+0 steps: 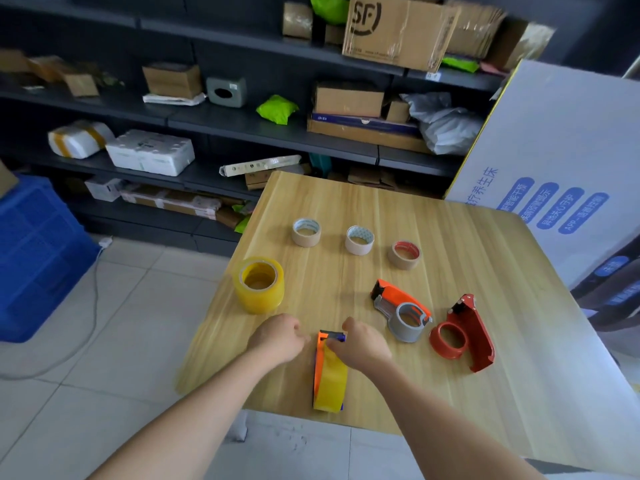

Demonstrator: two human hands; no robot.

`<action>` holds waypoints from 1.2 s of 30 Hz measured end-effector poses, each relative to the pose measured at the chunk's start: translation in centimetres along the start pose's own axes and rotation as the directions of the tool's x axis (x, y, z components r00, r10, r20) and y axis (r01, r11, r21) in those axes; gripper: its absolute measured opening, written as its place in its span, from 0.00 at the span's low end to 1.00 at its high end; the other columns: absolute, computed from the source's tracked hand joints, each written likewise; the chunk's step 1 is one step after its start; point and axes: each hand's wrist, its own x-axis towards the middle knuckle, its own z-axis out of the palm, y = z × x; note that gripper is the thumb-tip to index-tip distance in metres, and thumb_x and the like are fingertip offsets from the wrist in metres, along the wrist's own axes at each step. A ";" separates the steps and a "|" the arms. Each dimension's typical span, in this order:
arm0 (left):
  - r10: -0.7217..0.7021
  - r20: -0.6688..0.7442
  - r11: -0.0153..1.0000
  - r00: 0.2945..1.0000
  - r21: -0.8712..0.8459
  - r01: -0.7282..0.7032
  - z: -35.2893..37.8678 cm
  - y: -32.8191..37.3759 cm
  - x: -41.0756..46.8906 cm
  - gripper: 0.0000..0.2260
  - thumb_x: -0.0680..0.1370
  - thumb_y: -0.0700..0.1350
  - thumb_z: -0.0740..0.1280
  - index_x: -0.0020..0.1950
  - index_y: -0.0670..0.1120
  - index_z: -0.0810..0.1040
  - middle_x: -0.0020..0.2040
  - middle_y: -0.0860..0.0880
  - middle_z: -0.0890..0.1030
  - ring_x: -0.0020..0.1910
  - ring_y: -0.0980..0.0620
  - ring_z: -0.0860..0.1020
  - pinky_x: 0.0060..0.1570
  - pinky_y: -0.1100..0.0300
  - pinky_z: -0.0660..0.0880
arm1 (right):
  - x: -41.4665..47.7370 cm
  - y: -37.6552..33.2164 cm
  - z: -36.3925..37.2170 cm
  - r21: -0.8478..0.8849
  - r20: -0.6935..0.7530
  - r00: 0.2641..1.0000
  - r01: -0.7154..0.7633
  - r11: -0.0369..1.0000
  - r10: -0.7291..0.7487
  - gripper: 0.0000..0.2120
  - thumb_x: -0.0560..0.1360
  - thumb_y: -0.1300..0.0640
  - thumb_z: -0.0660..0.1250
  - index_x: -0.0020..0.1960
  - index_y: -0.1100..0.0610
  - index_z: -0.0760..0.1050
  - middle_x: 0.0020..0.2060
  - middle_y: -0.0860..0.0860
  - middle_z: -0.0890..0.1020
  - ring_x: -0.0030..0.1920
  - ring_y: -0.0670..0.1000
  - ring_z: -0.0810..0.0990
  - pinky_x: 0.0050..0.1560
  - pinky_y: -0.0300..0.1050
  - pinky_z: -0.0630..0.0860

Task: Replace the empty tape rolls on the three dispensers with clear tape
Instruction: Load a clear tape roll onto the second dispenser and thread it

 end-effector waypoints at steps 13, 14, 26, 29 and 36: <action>0.037 -0.303 0.898 0.952 0.429 0.101 -6.2 -2.2 3.9 0.11 0.77 0.44 0.62 0.58 0.49 0.77 0.60 0.48 0.76 0.62 0.46 0.72 0.53 0.53 0.72 | 6.3 -7.1 -2.4 -0.368 0.050 0.900 0.420 0.830 -0.433 0.23 0.79 0.46 0.63 0.70 0.56 0.66 0.64 0.56 0.73 0.66 0.57 0.71 0.58 0.51 0.72; 0.021 -0.308 0.887 0.951 0.444 0.124 -6.2 -2.5 4.3 0.11 0.77 0.43 0.62 0.58 0.49 0.77 0.61 0.48 0.75 0.62 0.46 0.71 0.54 0.53 0.72 | 7.0 -7.5 -2.5 -0.375 0.064 0.887 0.447 0.812 -0.458 0.23 0.79 0.46 0.63 0.70 0.56 0.66 0.65 0.56 0.73 0.66 0.57 0.71 0.58 0.51 0.72; -0.248 -0.234 0.903 0.940 0.294 0.312 -4.9 -4.1 8.2 0.18 0.77 0.41 0.59 0.66 0.55 0.73 0.66 0.47 0.67 0.68 0.45 0.65 0.60 0.50 0.70 | 14.0 -9.8 -0.7 -0.457 0.296 0.649 0.741 0.493 -0.701 0.23 0.78 0.49 0.65 0.71 0.56 0.67 0.75 0.55 0.63 0.74 0.57 0.60 0.69 0.53 0.64; -0.264 -0.226 0.911 0.938 0.262 0.319 -4.9 -4.4 8.7 0.16 0.78 0.42 0.59 0.64 0.54 0.74 0.66 0.47 0.67 0.67 0.45 0.67 0.58 0.50 0.71 | 14.8 -10.3 0.8 -0.460 0.350 0.617 0.769 0.444 -0.705 0.26 0.78 0.48 0.64 0.73 0.56 0.65 0.76 0.53 0.63 0.77 0.55 0.54 0.72 0.53 0.59; -0.167 -0.254 0.962 0.953 0.169 0.214 -4.8 -6.6 9.6 0.08 0.75 0.47 0.67 0.53 0.55 0.74 0.63 0.48 0.67 0.56 0.44 0.74 0.49 0.53 0.74 | 16.1 -11.1 2.2 -0.516 0.297 0.605 0.753 0.409 -0.739 0.19 0.78 0.47 0.64 0.67 0.54 0.73 0.63 0.54 0.74 0.69 0.57 0.63 0.67 0.50 0.62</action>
